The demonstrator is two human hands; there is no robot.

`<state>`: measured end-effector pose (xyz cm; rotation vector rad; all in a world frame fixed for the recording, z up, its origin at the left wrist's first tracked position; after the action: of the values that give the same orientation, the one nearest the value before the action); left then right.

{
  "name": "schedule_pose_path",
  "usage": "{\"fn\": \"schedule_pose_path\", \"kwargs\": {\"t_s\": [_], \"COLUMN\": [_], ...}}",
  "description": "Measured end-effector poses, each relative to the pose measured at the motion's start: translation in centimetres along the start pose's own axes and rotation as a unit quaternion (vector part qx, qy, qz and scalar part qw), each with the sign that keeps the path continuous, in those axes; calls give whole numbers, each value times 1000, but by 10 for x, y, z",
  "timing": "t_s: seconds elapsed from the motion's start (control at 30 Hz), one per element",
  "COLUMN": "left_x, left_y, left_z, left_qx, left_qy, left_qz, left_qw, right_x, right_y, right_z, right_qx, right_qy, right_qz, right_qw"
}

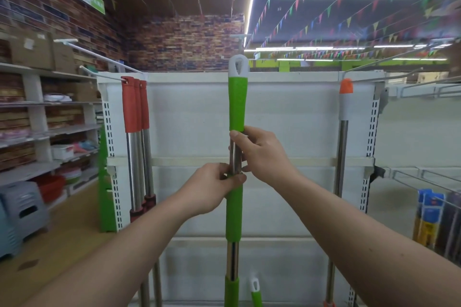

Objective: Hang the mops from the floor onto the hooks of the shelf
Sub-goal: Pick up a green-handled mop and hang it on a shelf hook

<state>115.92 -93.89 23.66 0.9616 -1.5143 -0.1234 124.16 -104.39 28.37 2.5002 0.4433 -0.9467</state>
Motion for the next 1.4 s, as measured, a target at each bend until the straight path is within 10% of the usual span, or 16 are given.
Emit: {"fn": "schedule_pose_path", "kwargs": {"t_s": [1.4], "left_x": [-46], "left_y": [-35], "left_z": [-139], "left_qx": [-16], "left_qy": [-7], "left_qz": [42], "left_qw": [999], "right_x": [100], "right_y": [-20], "right_z": [-91], "right_qx": [50], "right_qy": [-79], "right_qz": [97], "right_qw": [991]}}
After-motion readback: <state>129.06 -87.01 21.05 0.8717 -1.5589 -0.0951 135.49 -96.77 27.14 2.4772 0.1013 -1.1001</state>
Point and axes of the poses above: each hand's wrist, its own z-axis away from the middle knuckle, its own y-axis out of the back of the hand, x = y × z, the point moved 4 cm from there along -z, towards the middle knuckle, and after that the axes turned 8 degrees about y, right-handed, at the moved point
